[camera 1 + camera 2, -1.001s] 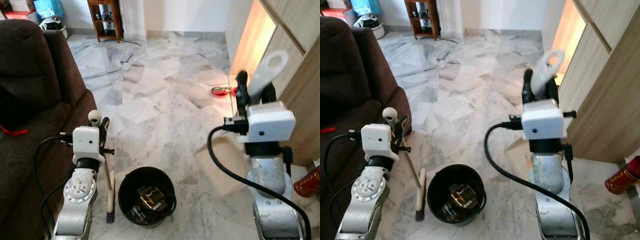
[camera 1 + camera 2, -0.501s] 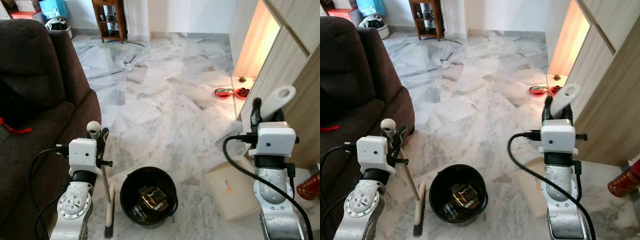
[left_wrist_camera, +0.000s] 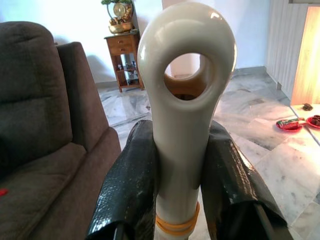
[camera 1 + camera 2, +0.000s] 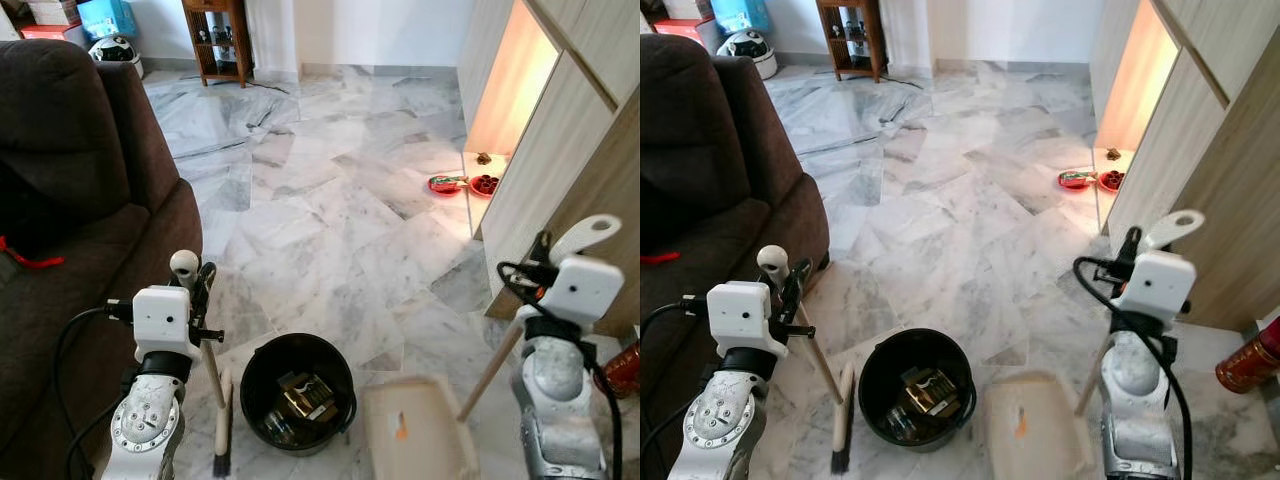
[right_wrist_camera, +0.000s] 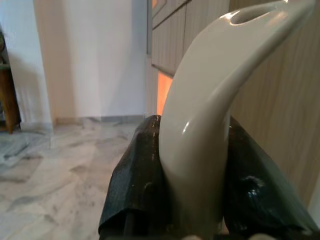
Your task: Sweep floor
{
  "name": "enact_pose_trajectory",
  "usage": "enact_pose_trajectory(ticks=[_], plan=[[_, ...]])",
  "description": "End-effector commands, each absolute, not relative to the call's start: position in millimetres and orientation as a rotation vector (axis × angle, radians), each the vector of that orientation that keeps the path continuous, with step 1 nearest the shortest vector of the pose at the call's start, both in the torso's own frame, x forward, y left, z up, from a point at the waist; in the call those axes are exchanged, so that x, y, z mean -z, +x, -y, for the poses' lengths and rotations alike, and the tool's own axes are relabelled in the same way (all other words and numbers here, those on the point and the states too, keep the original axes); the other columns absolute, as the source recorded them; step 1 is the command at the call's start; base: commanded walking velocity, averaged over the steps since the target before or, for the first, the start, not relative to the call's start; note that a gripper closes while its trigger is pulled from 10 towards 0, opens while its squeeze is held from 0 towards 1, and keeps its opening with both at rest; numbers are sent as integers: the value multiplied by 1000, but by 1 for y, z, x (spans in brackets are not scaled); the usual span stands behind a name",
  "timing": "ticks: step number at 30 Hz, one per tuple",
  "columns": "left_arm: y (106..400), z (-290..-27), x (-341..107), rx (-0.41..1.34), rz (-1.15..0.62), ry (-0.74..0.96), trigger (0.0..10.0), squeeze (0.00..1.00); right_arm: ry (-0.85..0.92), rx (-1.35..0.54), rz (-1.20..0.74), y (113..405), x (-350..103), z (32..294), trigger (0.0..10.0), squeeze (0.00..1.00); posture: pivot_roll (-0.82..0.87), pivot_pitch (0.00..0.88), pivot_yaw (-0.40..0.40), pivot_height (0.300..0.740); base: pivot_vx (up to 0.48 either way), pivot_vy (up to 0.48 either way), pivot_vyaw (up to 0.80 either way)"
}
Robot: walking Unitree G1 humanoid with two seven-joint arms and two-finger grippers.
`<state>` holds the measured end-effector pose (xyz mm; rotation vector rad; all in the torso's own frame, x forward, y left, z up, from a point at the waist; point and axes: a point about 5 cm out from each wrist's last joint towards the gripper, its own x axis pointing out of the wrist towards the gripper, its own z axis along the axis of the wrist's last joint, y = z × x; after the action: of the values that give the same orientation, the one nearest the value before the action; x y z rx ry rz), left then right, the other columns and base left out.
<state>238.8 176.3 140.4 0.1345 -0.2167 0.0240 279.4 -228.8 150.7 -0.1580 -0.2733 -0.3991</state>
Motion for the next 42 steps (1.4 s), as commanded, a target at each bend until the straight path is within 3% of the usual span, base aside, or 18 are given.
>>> enact_pose_trajectory(ticks=[1, 16, 42], plan=[[237, -177, -151, -35, 264, 161, 10000, 0, -137, 393, 291, 281, -152, 229, 10000, 0, 29, 112, 32, 740, 0, 0, 0], [239, -171, -148, -41, 257, 137, 10000, 0, -71, 293, 280, 290, -150, 220, 10000, 0, -9, 129, 14, 740, 0, 0, 0], [240, -173, -151, -35, 272, 148, 10000, 0, -94, 259, 298, 293, -150, 214, 10000, 0, 15, 83, 28, 740, 0, 0, 0]])
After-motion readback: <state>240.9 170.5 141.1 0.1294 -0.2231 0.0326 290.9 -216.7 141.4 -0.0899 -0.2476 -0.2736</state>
